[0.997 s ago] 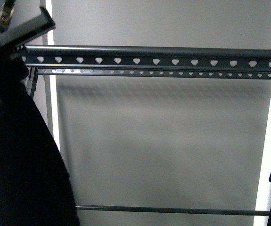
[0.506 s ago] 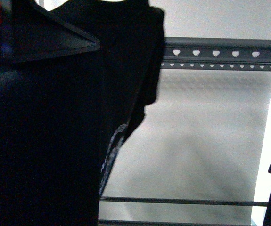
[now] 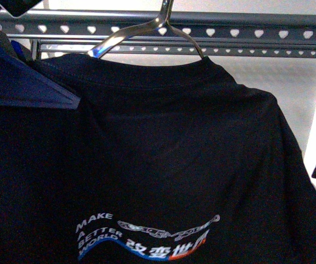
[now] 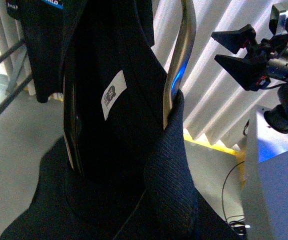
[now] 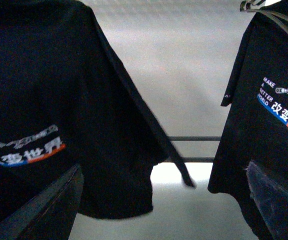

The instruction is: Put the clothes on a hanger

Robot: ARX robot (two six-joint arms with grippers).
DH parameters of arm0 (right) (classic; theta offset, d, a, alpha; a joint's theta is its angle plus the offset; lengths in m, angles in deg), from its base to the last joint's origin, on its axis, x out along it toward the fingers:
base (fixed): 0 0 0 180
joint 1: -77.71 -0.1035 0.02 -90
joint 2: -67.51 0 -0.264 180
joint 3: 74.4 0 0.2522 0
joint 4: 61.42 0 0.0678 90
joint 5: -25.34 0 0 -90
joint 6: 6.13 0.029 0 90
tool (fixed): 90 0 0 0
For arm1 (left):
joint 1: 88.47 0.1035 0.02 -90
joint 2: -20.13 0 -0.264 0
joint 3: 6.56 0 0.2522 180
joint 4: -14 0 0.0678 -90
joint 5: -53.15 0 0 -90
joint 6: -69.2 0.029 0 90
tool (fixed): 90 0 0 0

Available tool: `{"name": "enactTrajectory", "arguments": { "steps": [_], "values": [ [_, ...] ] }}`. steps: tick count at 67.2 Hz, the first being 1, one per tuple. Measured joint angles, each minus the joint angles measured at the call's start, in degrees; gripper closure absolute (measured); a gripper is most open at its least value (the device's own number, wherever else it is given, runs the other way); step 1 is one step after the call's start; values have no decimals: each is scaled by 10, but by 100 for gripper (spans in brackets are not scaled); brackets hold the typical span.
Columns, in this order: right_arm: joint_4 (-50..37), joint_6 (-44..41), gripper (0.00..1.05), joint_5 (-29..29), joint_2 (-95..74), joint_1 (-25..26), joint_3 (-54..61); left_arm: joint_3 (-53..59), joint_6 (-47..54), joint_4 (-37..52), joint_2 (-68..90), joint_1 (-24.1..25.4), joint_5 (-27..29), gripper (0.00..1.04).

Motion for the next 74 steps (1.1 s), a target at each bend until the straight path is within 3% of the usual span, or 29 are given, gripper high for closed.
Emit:
{"name": "enactTrajectory", "arguments": {
  "steps": [7, 18, 21, 28, 36, 52, 62, 65, 74],
  "values": [
    [0, 0, 7, 0, 0, 0, 0, -40, 5, -63, 20, 1, 18, 101],
    [0, 0, 7, 0, 0, 0, 0, -40, -6, -68, 29, -2, 65, 101],
    [0, 0, 7, 0, 0, 0, 0, -49, -7, -56, 33, -11, 47, 101],
    [0, 0, 7, 2, 0, 0, 0, -25, -87, 191, 1, -37, -67, 101],
    [0, 0, 7, 1, 0, 0, 0, 4, -171, 309, -51, -57, -130, 101],
    [0, 0, 7, 0, 0, 0, 0, 49, -281, 438, -89, -81, -151, 101],
    [0, 0, 7, 0, 0, 0, 0, 104, -387, 568, -90, -86, -139, 101],
    [0, 0, 7, 0, 0, 0, 0, 122, -433, 625, -90, -90, -132, 101],
    [0, 0, 7, 1, 0, 0, 0, 153, -663, 960, -66, -106, -104, 101]
  ]
}}
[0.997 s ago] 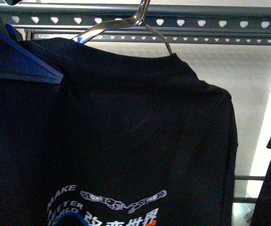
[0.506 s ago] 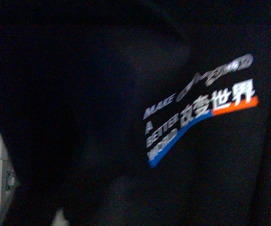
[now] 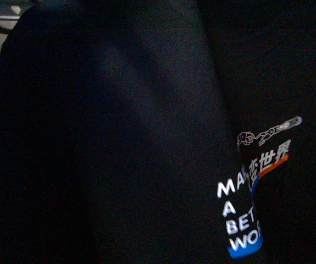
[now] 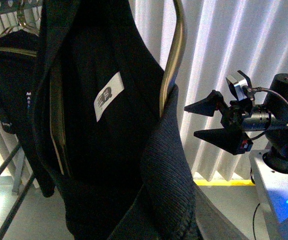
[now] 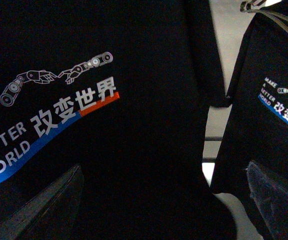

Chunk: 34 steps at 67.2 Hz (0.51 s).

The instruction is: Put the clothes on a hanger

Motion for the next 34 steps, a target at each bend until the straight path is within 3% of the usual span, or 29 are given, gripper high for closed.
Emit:
{"name": "enactTrajectory", "arguments": {
  "steps": [8, 12, 24, 34],
  "values": [
    [0, 0, 7, 0, 0, 0, 0, 3, -175, 272, 12, -2, -11, 101],
    [0, 0, 7, -2, 0, 0, 0, 3, -214, 332, 7, -2, -21, 101],
    [0, 0, 7, 0, 0, 0, 0, 3, -228, 299, -18, -3, -36, 101],
    [0, 0, 7, 0, 0, 0, 0, 5, -163, 175, -24, 4, -50, 101]
  ]
}}
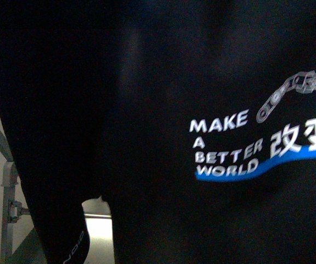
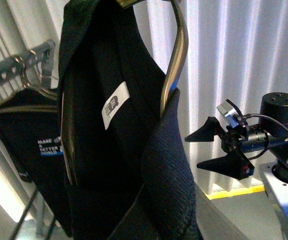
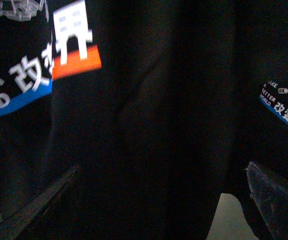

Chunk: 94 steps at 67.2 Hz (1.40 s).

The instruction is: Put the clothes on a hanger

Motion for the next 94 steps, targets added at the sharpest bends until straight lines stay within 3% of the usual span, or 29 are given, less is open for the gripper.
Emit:
{"name": "enactTrajectory", "arguments": {
  "steps": [9, 13, 33, 74, 76, 78, 82, 86, 94],
  "values": [
    [0, 0, 7, 0, 0, 0, 0, 0, 108, -177, -8, 5, -4, 101],
    [0, 0, 7, 0, 0, 0, 0, 0, 142, -210, -9, 6, -3, 101],
    [0, 0, 7, 0, 0, 0, 0, 9, 190, -208, -15, 13, 7, 101],
    [0, 0, 7, 0, 0, 0, 0, 17, 195, -205, -15, 11, 22, 101],
    [5, 3, 7, 23, -4, 6, -1, 17, 195, -205, -15, 11, 22, 101],
    [23, 5, 7, 95, -20, 31, -12, 17, 195, -205, -15, 11, 21, 101],
    [10, 7, 7, 247, -82, 108, -38, 17, 195, -205, -15, 11, 22, 101],
    [-43, 9, 7, 361, -152, 192, -76, 17, 195, -205, -15, 10, 22, 101],
    [-155, -1, 7, 472, -269, 297, -167, 17, 195, -205, -15, 10, 22, 101]
  ]
}}
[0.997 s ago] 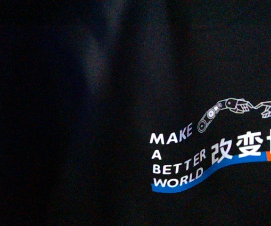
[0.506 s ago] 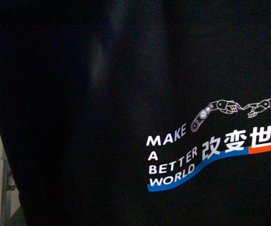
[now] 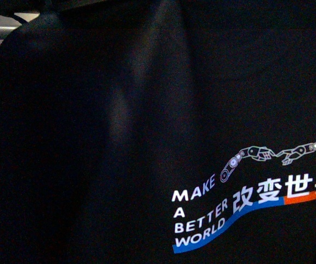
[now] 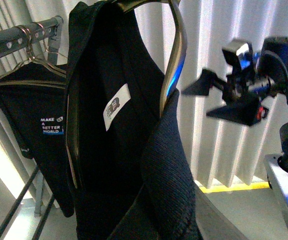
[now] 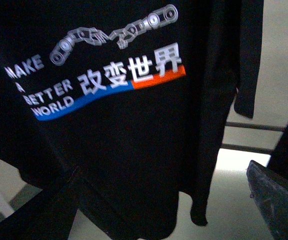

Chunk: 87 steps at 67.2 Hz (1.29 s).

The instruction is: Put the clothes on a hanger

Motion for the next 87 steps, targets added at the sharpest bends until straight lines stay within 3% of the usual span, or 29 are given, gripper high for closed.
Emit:
{"name": "enactTrajectory", "arguments": {
  "steps": [4, 10, 16, 23, 36, 51, 67, 87],
  "values": [
    [-46, -21, 7, 16, -83, 13, -78, 0, 0, 0, 0, 1, 0, 101],
    [-57, -86, 7, 21, -197, -9, -196, 0, 0, 0, 0, 1, 0, 101],
    [-24, -187, 7, 22, -309, -53, -330, 0, 0, 0, 0, 1, 0, 101],
    [2, -275, 7, 9, -372, -86, -422, 0, 0, 0, 0, 0, 0, 101],
    [92, -515, 7, -14, -462, -146, -583, 0, 0, 0, 0, 1, 0, 101],
    [222, -740, 7, -35, -526, -206, -678, 0, 0, 0, 0, 1, 0, 101],
    [231, -843, 8, -61, -569, -242, -707, 0, 0, 0, 0, 1, 7, 101],
    [216, -887, 58, -79, -601, -248, -715, 0, -1, 0, 0, 1, 14, 101]
  ]
}}
